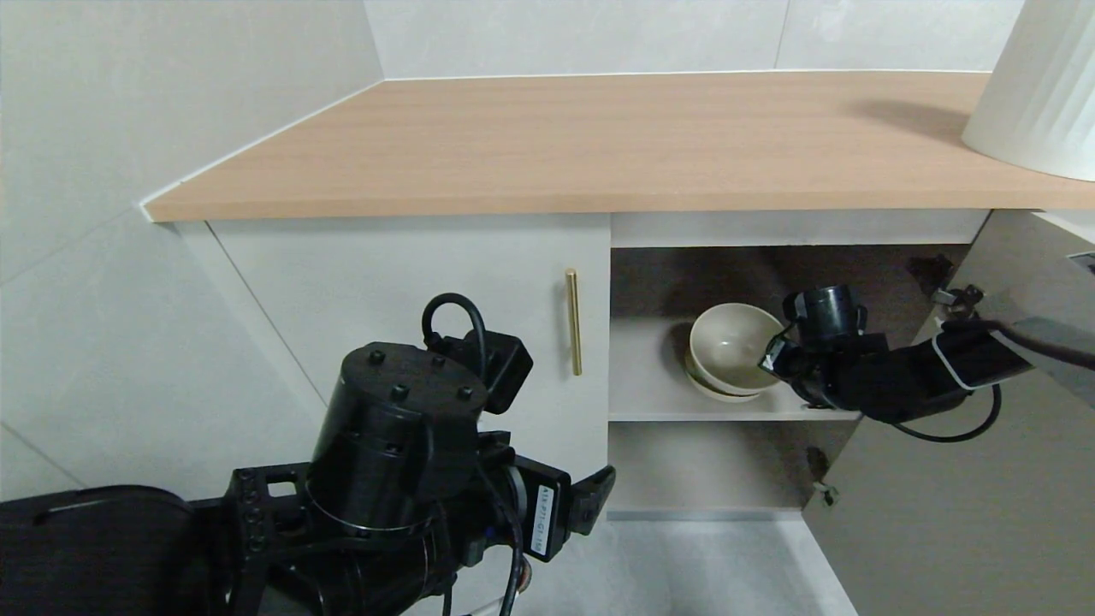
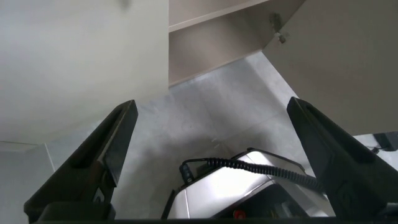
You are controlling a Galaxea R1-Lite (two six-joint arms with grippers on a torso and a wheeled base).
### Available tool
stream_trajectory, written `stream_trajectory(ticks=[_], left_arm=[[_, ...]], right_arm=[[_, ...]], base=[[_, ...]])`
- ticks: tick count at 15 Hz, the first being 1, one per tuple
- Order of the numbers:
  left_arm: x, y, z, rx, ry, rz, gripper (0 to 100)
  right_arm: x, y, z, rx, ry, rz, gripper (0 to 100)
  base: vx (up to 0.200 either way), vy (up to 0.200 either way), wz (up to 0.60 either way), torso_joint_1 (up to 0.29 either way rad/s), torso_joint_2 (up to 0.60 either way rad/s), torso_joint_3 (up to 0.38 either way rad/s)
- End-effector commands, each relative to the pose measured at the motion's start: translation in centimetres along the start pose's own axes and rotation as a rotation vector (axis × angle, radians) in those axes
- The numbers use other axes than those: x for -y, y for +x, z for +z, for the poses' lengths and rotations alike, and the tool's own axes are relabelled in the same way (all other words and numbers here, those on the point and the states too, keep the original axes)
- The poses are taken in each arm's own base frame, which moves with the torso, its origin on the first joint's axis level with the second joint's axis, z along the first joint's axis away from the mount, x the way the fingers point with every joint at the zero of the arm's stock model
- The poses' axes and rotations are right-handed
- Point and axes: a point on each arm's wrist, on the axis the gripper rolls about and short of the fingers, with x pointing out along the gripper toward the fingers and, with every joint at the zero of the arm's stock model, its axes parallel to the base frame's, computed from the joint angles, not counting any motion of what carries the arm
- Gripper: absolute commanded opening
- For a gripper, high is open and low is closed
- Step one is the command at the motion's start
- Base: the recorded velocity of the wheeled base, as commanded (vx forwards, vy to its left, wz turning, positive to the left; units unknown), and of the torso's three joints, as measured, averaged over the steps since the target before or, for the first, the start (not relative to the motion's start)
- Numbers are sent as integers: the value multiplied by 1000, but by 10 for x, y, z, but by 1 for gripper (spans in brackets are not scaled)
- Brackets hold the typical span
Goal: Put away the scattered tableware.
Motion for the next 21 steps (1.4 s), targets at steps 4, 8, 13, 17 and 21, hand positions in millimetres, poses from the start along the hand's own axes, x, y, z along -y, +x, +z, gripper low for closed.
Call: stream_trajectory(ticks=[4, 8, 13, 17, 21], left_arm=[[0, 0, 0, 0, 0, 1, 100], [0, -1, 0, 3, -1, 0, 100], [-1, 0, 1, 4, -5, 4, 100], [-19, -3, 11, 42, -41, 64, 100], [-43, -35, 28, 169, -108, 170, 100]], right_arm=[[0, 2, -4, -8, -4, -1, 0], [-1, 1, -5, -9, -6, -1, 100], [-3, -3, -6, -14, -12, 7, 100], [6, -46, 10, -31, -46, 60, 100], [29, -136, 26, -48, -202, 222, 100]], base=[[0, 0, 0, 0, 0, 0], [0, 0, 0, 0, 0, 0], [0, 0, 0, 0, 0, 0], [0, 0, 0, 0, 0, 0], [0, 0, 0, 0, 0, 0]])
